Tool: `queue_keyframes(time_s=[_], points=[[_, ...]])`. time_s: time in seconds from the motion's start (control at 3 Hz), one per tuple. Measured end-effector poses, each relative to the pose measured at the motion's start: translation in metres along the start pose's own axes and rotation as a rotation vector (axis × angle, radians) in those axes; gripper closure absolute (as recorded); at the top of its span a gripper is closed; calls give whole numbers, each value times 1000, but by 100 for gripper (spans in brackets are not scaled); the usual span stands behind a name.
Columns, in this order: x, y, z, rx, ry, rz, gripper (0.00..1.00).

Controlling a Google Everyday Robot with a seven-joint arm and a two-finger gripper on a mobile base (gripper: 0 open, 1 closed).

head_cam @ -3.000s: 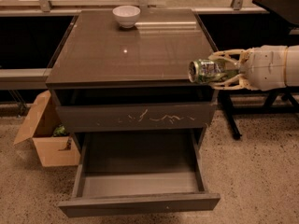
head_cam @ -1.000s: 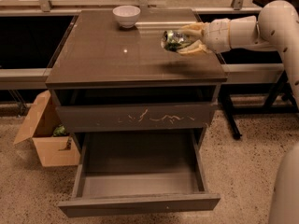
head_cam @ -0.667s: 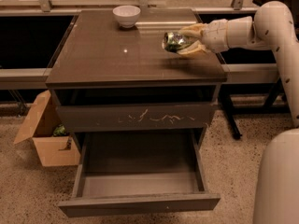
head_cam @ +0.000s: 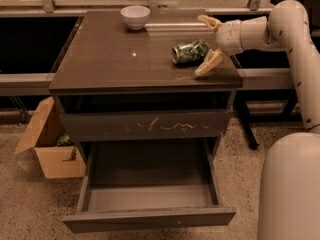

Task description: Pick green can from middle drawer and place on counter

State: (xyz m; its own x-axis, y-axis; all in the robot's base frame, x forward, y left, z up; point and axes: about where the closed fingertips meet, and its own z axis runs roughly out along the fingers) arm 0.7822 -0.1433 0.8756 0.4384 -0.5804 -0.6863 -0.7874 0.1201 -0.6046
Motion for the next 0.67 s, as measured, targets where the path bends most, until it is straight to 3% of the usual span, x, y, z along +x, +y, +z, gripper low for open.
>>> queue_keyframes(time_s=[0.67], points=[[3,-4,-3,3,9,6,0]])
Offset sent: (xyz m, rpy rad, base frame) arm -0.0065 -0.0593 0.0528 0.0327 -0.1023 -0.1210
